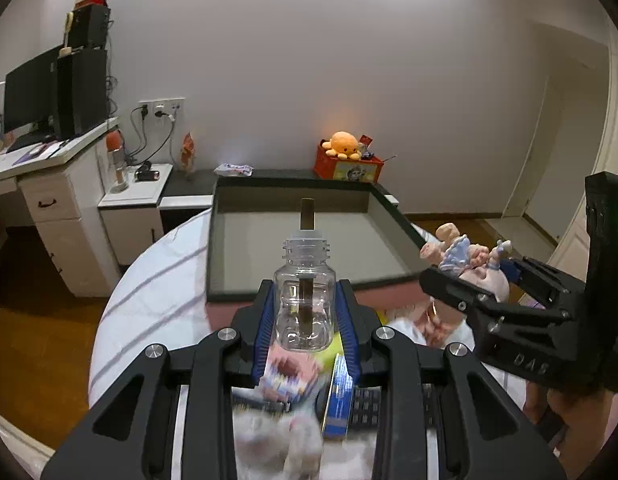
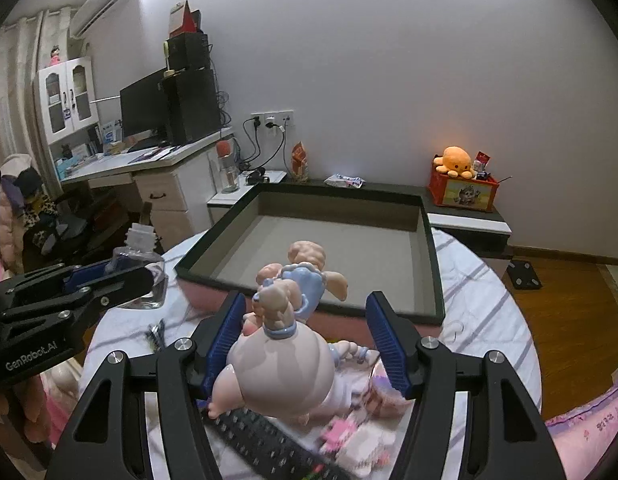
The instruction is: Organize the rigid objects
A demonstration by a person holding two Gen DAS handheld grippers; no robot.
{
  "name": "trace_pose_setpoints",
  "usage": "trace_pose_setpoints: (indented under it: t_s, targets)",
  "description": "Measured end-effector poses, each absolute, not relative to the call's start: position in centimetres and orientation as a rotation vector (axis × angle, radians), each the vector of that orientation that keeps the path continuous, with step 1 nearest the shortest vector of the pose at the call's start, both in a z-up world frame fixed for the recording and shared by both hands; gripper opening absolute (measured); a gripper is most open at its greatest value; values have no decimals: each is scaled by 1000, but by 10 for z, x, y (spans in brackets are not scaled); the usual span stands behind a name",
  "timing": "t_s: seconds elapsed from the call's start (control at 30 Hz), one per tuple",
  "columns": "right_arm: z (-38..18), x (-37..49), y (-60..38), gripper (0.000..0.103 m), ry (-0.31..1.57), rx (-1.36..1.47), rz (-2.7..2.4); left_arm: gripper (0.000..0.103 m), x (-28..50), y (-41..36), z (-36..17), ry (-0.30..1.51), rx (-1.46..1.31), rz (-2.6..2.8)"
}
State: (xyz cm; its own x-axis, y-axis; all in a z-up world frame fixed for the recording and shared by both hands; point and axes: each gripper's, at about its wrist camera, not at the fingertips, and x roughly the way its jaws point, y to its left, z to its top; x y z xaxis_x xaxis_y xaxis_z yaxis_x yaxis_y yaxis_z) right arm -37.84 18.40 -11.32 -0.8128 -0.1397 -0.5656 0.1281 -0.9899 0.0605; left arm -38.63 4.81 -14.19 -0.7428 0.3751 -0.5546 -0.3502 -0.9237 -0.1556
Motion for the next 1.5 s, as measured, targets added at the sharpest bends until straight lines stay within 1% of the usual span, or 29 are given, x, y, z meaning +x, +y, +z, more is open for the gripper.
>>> trace_pose_setpoints:
  t_s: [0.2,0.43,0.67,0.8,0.97,1.07,1.1,1.13,1.17,1.2,1.27,1.3,1.33,1.37,1.5]
  targets:
    - [-108,-420,189,64,-22,902,-2891,30,-442,65,-144,-50,-890,2606]
    - [-129,-479,193,64,-15,1067,-2864,30,-502,78,-173,-37,-1037,2584]
    - [-170,-520,191,64,3,1273,-2784,30,-528,82,-208,-19,-1186,2548]
    - [-190,-528,190,64,7,1358,-2744,30,-533,81,-213,-17,-1224,2542]
    - [-188,-530,187,64,32,1393,-2749,31,-537,84,-218,23,-1280,2540]
    - [-185,-529,187,64,33,1395,-2755,31,-534,82,-216,16,-1277,2550]
    - [-183,-527,189,64,16,1384,-2757,36,-532,80,-215,10,-1272,2558]
    - [-179,-525,191,64,2,1370,-2764,44,-529,78,-212,3,-1262,2576]
    - [-174,-520,193,64,-17,1342,-2778,59,-525,75,-207,-5,-1243,2600]
    - [-167,-516,195,65,-33,1312,-2792,72,-521,72,-202,-15,-1215,2625]
    - [-151,-503,199,70,-61,1244,-2819,80,-508,64,-189,-52,-1150,2651]
    - [-143,-495,201,73,-70,1204,-2838,81,-501,60,-181,-70,-1124,2658]
    - [-134,-487,202,78,-66,1171,-2857,82,-494,57,-175,-77,-1106,2664]
    - [-128,-482,203,79,-61,1150,-2868,84,-484,52,-166,-87,-1071,2680]
    - [-97,-436,207,79,-56,1001,-2921,92,-438,31,-137,-124,-927,2758]
